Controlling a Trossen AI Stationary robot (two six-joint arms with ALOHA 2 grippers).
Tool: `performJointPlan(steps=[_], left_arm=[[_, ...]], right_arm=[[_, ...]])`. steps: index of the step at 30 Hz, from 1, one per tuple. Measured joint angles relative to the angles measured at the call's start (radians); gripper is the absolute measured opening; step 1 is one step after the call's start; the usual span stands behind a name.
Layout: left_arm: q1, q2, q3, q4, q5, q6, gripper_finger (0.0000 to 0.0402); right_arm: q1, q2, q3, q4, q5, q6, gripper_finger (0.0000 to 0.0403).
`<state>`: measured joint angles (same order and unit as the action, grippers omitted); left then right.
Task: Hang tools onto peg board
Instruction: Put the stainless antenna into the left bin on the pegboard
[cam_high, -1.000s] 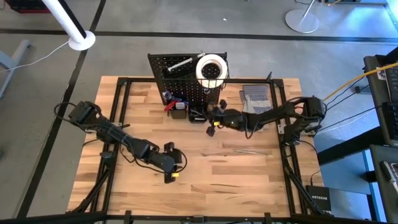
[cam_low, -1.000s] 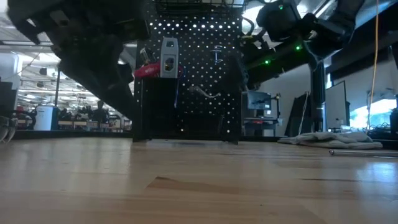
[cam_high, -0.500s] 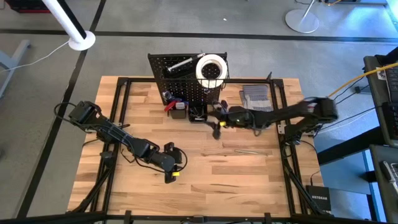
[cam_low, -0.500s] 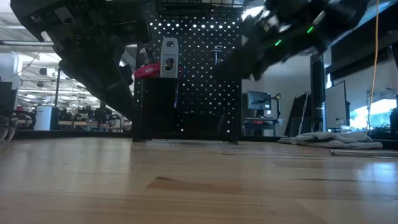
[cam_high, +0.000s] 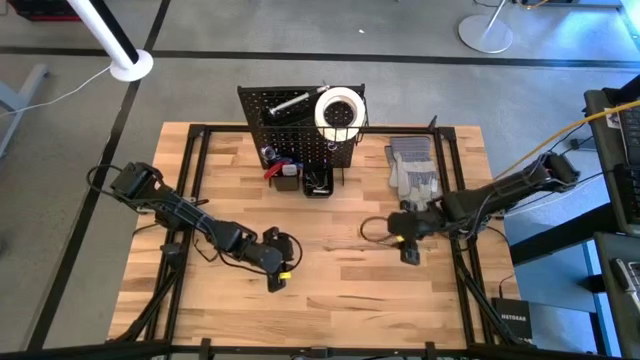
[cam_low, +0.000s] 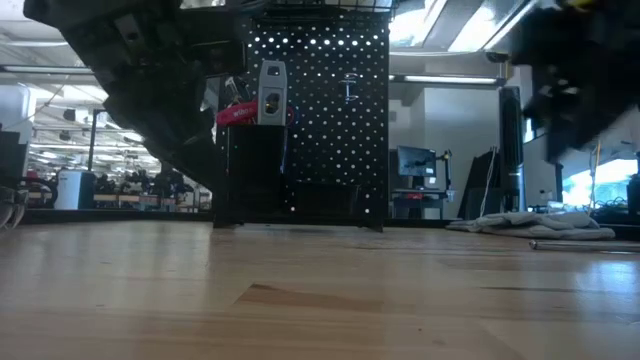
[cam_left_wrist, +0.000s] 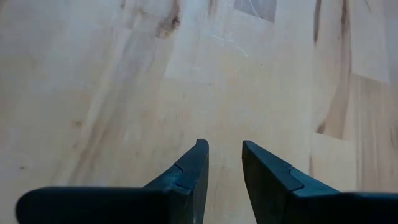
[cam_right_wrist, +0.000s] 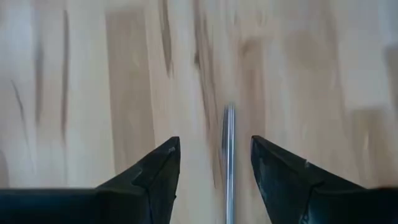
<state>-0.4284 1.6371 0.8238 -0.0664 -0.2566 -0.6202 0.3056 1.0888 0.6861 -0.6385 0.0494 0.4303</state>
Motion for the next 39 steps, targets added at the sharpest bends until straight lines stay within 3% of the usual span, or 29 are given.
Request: performJointPlan(steps=[4, 13, 19, 25, 31, 39], left_arm=[[0.0, 0.0, 0.0, 0.0, -0.02, 0.007, 0.0086], [0.0, 0.0, 0.0, -0.004, -0.021, -0.008, 0.0086], [0.0, 0.0, 0.0, -0.004, -0.021, 0.011, 0.0086], [0.0, 0.001, 0.0, -0.004, -0.021, 0.019, 0.0086], [0.0, 0.001, 0.0, -0.004, -0.021, 0.018, 0.0086], [-0.008, -0.03, 0.0, -0.006, 0.024, -0.024, 0.0086]], right_arm=[[0.056, 0.052, 0.0, -0.072, 0.004, 0.035, 0.0197], [0.074, 0.278, -0.049, -0.055, 0.01, 0.037, 0.0194], [0.074, 0.363, -0.061, -0.002, -0.024, 0.018, 0.013], [0.076, 0.374, -0.061, -0.003, -0.006, 0.001, 0.0022], [0.075, 0.373, -0.056, 0.002, 0.009, 0.01, 0.0027], [0.073, 0.314, 0.008, 0.029, 0.054, -0.018, 0.0003]])
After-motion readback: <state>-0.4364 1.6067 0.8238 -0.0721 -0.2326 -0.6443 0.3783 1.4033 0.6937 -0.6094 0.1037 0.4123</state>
